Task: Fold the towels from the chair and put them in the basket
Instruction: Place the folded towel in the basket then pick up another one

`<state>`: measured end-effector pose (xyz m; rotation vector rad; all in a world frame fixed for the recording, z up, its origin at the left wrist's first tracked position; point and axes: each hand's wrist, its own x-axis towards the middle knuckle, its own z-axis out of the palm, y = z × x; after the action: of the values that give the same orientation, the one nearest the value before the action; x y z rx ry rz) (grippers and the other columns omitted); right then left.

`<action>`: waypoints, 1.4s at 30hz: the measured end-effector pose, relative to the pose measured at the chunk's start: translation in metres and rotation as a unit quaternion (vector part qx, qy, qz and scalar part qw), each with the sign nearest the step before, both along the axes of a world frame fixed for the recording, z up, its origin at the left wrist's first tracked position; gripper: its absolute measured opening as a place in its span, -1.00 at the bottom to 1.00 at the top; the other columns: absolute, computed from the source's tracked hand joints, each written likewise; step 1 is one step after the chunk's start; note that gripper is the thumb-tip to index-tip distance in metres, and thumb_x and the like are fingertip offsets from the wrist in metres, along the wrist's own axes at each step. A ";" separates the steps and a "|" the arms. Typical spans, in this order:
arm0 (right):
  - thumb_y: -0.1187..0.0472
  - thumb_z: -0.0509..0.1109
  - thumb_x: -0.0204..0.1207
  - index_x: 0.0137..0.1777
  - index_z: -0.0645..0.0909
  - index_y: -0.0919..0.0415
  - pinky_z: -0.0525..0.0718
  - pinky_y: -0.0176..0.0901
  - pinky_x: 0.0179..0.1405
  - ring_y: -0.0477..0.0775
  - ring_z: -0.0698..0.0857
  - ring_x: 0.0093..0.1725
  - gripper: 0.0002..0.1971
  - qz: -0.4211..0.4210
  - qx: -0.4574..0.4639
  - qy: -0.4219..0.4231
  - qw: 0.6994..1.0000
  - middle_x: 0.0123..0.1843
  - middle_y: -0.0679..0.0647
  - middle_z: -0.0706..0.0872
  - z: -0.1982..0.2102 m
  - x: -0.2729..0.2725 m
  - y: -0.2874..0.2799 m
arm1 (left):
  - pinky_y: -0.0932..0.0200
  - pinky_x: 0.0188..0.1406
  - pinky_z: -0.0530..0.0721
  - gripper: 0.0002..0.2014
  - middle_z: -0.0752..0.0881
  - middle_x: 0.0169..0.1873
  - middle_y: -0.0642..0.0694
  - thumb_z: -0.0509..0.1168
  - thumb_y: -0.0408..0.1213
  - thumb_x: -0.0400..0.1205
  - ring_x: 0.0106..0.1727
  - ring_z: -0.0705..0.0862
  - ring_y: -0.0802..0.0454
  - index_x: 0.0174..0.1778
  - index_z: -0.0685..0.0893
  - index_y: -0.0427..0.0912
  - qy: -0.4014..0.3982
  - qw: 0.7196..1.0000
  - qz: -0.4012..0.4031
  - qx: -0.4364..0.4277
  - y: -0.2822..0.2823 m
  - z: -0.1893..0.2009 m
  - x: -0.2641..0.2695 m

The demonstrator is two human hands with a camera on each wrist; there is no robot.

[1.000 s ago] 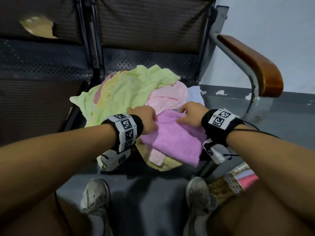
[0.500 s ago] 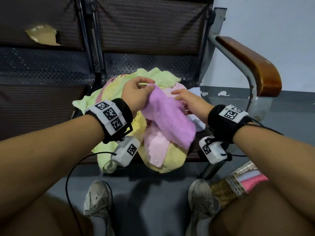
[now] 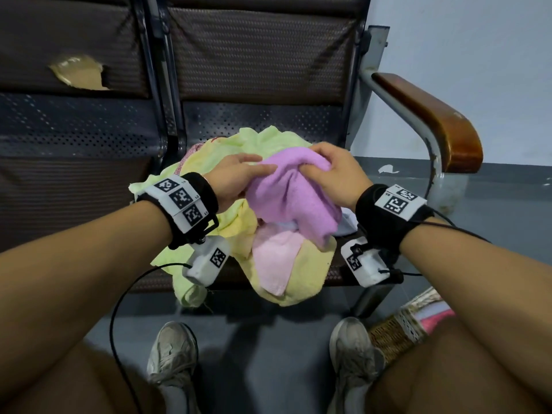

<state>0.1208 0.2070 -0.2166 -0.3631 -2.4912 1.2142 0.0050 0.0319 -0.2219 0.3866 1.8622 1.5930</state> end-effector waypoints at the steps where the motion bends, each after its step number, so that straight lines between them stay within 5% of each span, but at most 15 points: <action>1: 0.17 0.45 0.58 0.16 0.68 0.12 0.63 -0.32 -0.04 -0.09 0.71 0.01 -0.81 -0.013 -0.011 0.005 1.000 0.05 -0.04 0.76 0.001 0.001 0.002 | 0.14 -0.17 0.75 -0.56 0.81 0.07 -0.17 0.47 -0.26 0.60 -0.01 0.78 -0.03 0.40 0.60 -0.17 -0.008 0.999 0.017 0.040 0.000 0.004 -0.001; 4: 0.20 0.39 0.59 0.16 0.71 0.07 0.64 -0.34 -0.08 -0.08 0.68 -0.02 -0.82 -0.039 -0.063 -0.003 0.997 0.04 -0.10 0.74 0.005 0.001 0.000 | 0.20 -0.26 0.77 -0.75 0.83 -0.20 -0.04 0.39 -0.33 0.67 -0.23 0.78 0.08 0.27 0.66 -0.11 0.009 0.987 0.081 0.137 0.002 0.019 -0.003; 7: 0.40 0.15 0.48 0.09 0.73 0.05 0.59 -0.25 -0.43 -0.02 0.56 -0.23 -0.61 -0.007 -0.268 -0.062 0.961 -0.18 -0.04 0.63 0.005 0.003 -0.010 | 0.24 -0.25 0.74 -0.85 0.75 -0.13 -0.08 0.31 -0.34 0.72 -0.26 0.71 0.11 0.18 0.69 -0.12 0.033 0.981 0.115 0.150 0.002 0.026 -0.007; 11: 0.53 0.37 0.53 0.41 0.53 0.13 0.79 -0.13 -0.22 0.13 0.76 -0.12 -0.51 0.080 -0.285 -0.157 0.942 0.07 0.25 0.75 -0.014 0.006 -0.028 | -0.03 0.17 0.74 -0.73 0.72 0.04 -0.23 0.25 -0.44 0.71 -0.05 0.68 -0.05 0.29 0.69 -0.19 0.045 0.987 0.138 0.072 -0.005 0.015 -0.014; 15: -0.04 0.40 0.64 0.27 0.63 0.19 0.78 0.02 -0.20 0.15 0.80 -0.28 -0.65 -0.001 -0.242 -0.223 0.944 0.01 0.29 0.82 -0.026 -0.005 -0.038 | -0.07 0.27 0.70 -0.66 0.72 0.08 -0.24 0.26 -0.48 0.67 0.01 0.67 -0.08 0.33 0.71 -0.16 0.029 0.990 0.125 0.053 -0.015 0.014 -0.016; 19: -0.56 0.13 0.47 -0.04 0.71 0.33 0.79 0.01 -0.20 0.26 0.77 -0.26 -0.15 -0.032 -0.306 -0.322 0.895 -0.22 0.29 0.81 -0.027 -0.009 -0.033 | 0.05 0.07 0.76 -0.69 0.71 0.19 -0.23 0.28 -0.43 0.70 0.03 0.72 -0.09 0.34 0.68 -0.11 -0.017 0.986 0.092 0.141 -0.018 0.025 -0.015; 24: -0.05 0.25 0.71 0.07 0.75 0.25 0.56 -0.12 -0.19 0.09 0.72 -0.10 -0.61 -0.020 -0.324 -0.165 0.931 -0.12 0.09 0.81 -0.030 -0.017 -0.036 | 0.10 -0.06 0.78 -0.63 0.73 0.11 -0.22 0.34 -0.46 0.66 -0.07 0.74 -0.06 0.39 0.64 -0.17 -0.014 0.985 0.096 0.141 -0.021 0.024 -0.015; 27: 0.19 0.21 0.68 -0.23 0.70 0.21 0.60 -0.06 -0.11 0.11 0.67 -0.16 -0.69 -0.079 -0.304 -0.064 0.947 -0.24 0.08 0.76 -0.022 -0.021 -0.029 | 0.08 0.03 0.78 -0.59 0.76 0.14 -0.21 0.43 -0.49 0.56 0.02 0.75 -0.07 0.32 0.69 -0.12 0.013 0.986 0.122 0.109 -0.025 0.020 -0.020; 30: 0.28 0.14 0.59 -0.34 0.48 0.17 0.50 -0.02 -0.15 0.12 0.48 -0.22 -0.74 -0.130 -0.334 0.006 0.934 -0.35 0.11 0.52 -0.016 -0.022 -0.019 | 0.08 0.18 0.76 -0.61 0.77 0.18 -0.16 0.43 -0.49 0.53 0.15 0.74 -0.07 0.25 0.74 -0.07 0.033 0.988 0.124 0.088 -0.028 0.020 -0.025; 32: 0.19 0.15 0.65 -0.32 0.53 0.13 0.49 -0.08 -0.19 0.05 0.45 -0.26 -0.71 -0.146 -0.397 0.031 0.906 -0.40 0.00 0.47 -0.014 -0.021 -0.017 | 0.06 0.19 0.76 -0.61 0.75 0.21 -0.14 0.42 -0.48 0.55 0.16 0.73 -0.08 0.25 0.74 -0.03 0.038 0.990 0.108 0.085 -0.027 0.020 -0.025; 35: 0.16 0.25 0.64 -0.22 0.58 0.13 0.50 -0.09 -0.17 0.05 0.53 -0.18 -0.80 -0.130 -0.470 0.038 0.872 -0.26 0.03 0.57 -0.008 -0.021 -0.019 | -0.10 0.19 0.73 -0.63 0.72 0.22 -0.16 0.40 -0.47 0.59 0.10 0.71 -0.11 0.24 0.73 0.01 0.052 0.992 0.087 0.075 -0.026 0.017 -0.023; 38: 0.16 0.39 0.62 -0.02 0.72 0.22 0.64 -0.16 -0.12 0.04 0.71 -0.08 -0.86 -0.055 -0.446 -0.037 0.892 -0.09 0.10 0.76 -0.008 -0.018 -0.020 | 0.06 -0.11 0.67 -0.65 0.71 0.09 -0.10 0.39 -0.45 0.61 -0.01 0.66 -0.04 0.19 0.74 0.08 0.067 0.992 0.087 0.064 -0.024 0.015 -0.021; 42: 0.22 0.49 0.57 0.35 0.67 0.25 0.76 -0.14 -0.09 0.13 0.80 0.14 -0.65 -0.054 -0.393 -0.143 0.907 0.18 0.14 0.82 -0.016 -0.012 -0.020 | 0.14 -0.30 0.47 -0.64 0.62 -0.04 -0.19 0.32 -0.54 0.63 -0.14 0.53 -0.09 0.22 0.70 -0.01 0.054 0.991 0.096 0.069 -0.020 0.010 -0.018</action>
<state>0.1089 0.1866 -0.2324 -0.9176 -2.0225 2.2116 -0.0134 0.0124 -0.2115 0.3682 1.9253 1.8702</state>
